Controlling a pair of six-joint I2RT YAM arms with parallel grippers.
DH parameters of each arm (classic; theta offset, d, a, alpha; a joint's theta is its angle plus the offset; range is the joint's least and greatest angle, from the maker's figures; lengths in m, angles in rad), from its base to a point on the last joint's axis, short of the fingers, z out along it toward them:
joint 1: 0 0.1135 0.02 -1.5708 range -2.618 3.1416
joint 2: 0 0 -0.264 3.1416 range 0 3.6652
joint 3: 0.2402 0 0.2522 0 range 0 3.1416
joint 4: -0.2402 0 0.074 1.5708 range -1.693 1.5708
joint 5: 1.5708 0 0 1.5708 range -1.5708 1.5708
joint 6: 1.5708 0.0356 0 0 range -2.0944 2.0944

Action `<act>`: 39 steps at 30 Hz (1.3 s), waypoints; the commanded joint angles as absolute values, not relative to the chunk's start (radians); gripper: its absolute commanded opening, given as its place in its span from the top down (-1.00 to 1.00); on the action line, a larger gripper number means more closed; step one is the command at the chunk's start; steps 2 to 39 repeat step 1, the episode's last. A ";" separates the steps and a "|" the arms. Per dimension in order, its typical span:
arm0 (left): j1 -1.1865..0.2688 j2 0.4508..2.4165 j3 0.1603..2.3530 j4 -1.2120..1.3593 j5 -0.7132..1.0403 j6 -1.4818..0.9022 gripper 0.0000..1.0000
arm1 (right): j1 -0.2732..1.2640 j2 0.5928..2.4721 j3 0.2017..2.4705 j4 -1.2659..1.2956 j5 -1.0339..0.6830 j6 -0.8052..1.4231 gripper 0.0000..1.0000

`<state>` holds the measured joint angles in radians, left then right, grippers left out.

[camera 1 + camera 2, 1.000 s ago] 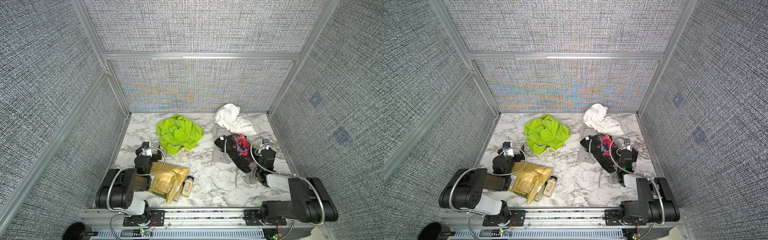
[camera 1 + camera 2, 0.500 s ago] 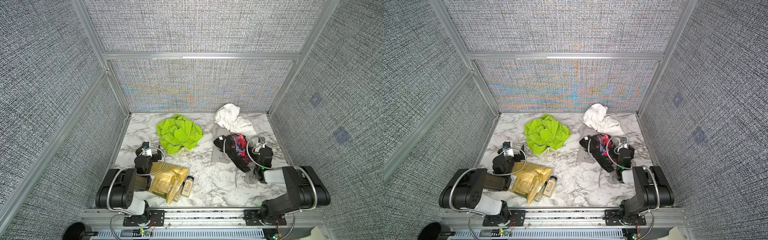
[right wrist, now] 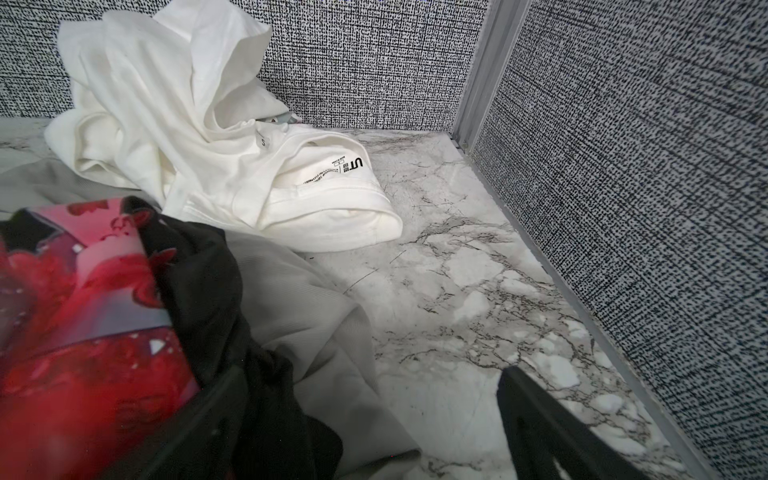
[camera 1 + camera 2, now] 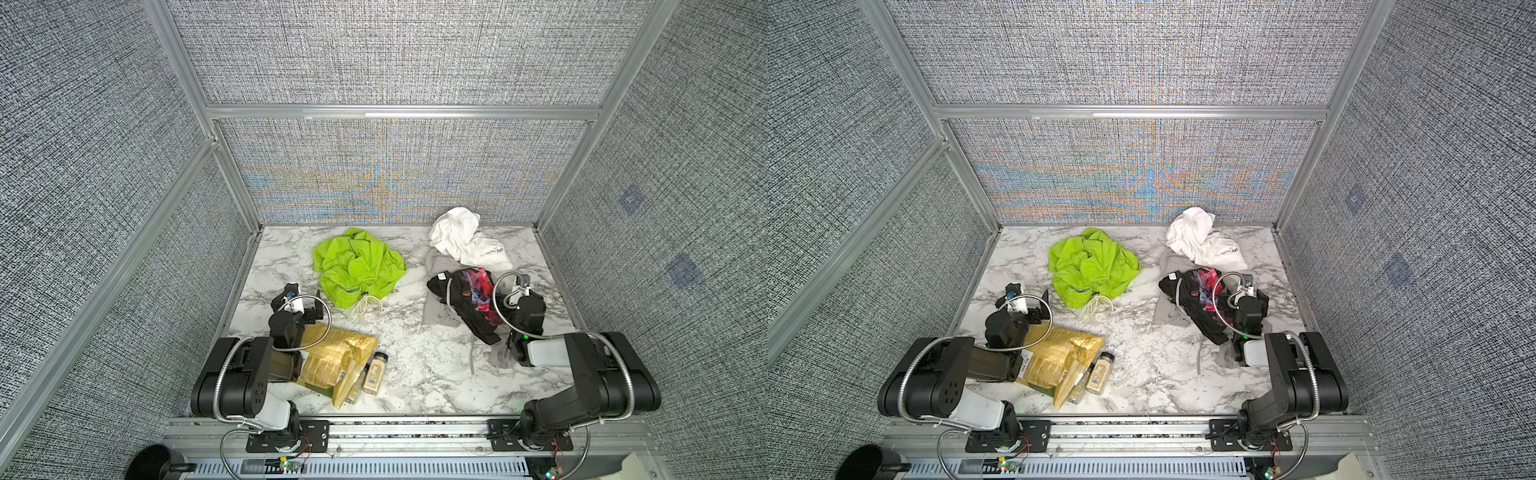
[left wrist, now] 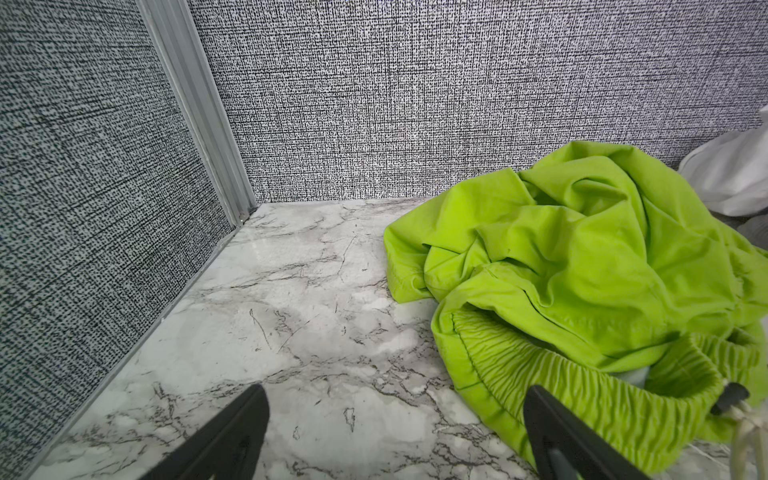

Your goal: Pick out a specific cloth from the pile

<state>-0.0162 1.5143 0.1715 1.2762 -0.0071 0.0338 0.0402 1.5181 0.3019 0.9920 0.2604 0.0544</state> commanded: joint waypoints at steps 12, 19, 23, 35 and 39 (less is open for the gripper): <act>-0.015 1.514 0.174 1.305 0.002 0.038 -0.97 | 0.041 1.516 0.307 1.015 0.245 0.051 -0.98; -0.015 1.514 0.174 1.305 0.002 0.038 -0.97 | 0.041 1.516 0.307 1.015 0.245 0.051 -0.98; -0.015 1.514 0.174 1.305 0.002 0.038 -0.97 | 0.041 1.516 0.307 1.015 0.245 0.051 -0.98; -0.015 1.514 0.174 1.305 0.002 0.038 -0.97 | 0.041 1.516 0.307 1.015 0.245 0.051 -0.98; -0.015 1.514 0.174 1.305 0.002 0.038 -0.97 | 0.041 1.516 0.307 1.015 0.245 0.051 -0.98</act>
